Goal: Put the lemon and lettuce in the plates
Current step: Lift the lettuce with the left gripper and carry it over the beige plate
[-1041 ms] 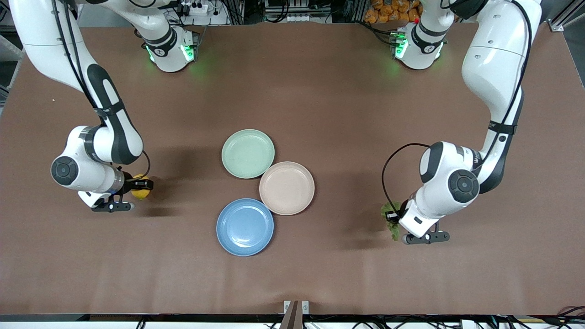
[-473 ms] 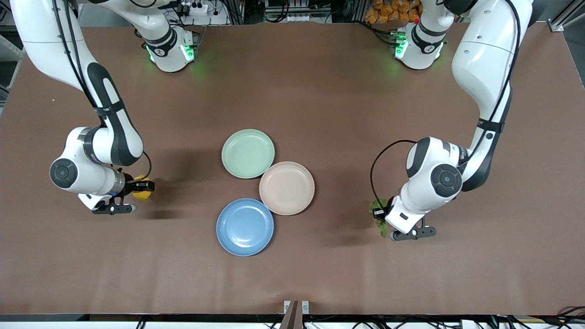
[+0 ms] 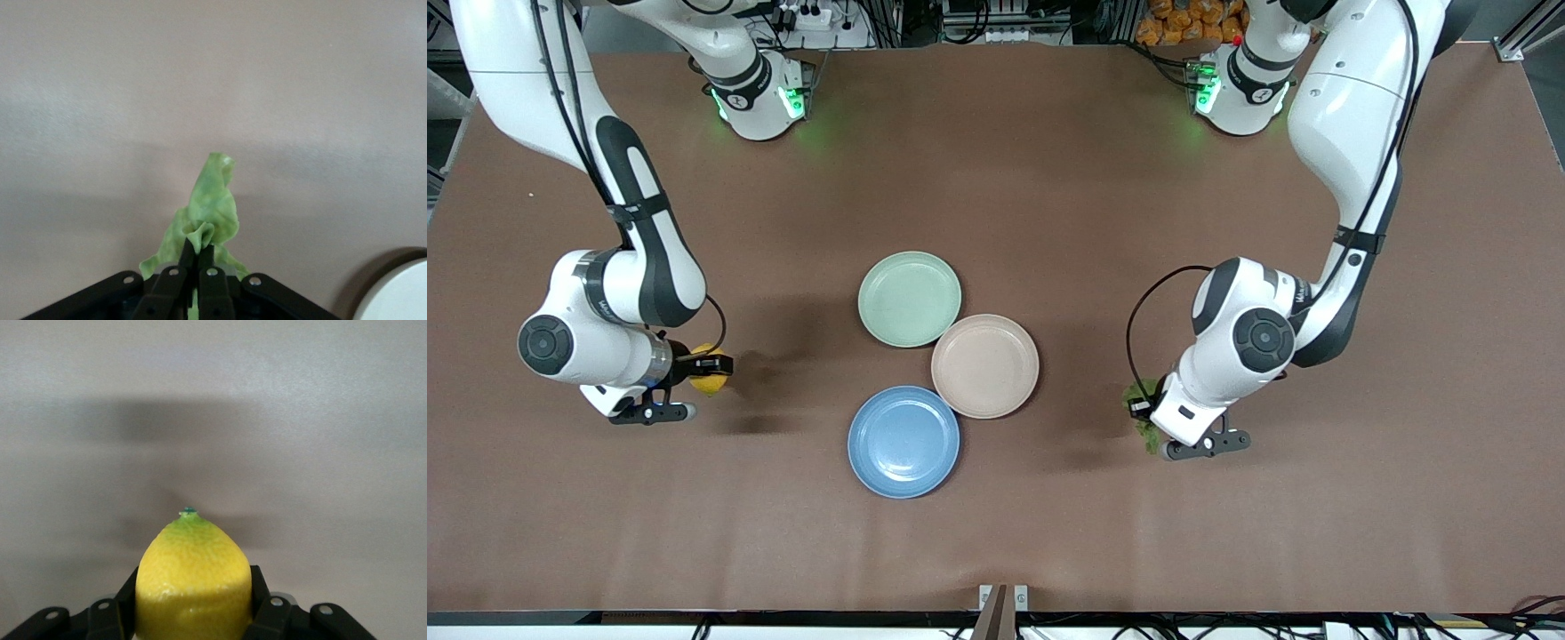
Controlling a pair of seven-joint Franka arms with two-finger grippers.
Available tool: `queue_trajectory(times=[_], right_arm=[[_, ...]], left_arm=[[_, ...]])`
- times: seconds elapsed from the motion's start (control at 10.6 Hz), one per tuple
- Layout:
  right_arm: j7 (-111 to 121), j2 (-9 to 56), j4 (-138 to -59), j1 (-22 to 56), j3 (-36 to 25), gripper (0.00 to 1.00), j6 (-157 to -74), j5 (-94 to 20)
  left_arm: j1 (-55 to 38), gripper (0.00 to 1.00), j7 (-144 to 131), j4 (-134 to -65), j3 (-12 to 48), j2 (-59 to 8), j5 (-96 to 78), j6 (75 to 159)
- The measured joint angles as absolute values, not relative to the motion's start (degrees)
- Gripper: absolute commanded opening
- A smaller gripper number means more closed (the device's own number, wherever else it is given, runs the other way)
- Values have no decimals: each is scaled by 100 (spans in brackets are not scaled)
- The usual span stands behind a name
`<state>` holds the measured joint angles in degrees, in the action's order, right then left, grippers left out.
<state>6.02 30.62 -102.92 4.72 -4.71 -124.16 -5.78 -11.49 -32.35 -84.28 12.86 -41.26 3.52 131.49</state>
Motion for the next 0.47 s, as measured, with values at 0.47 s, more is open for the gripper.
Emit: queue_trajectory(times=[0.47], right_arm=[[256, 3060, -9985, 733, -461, 34, -12257, -599]], left_arm=[[-1475, 0, -3826, -8427, 1306, -4114, 352, 13149]])
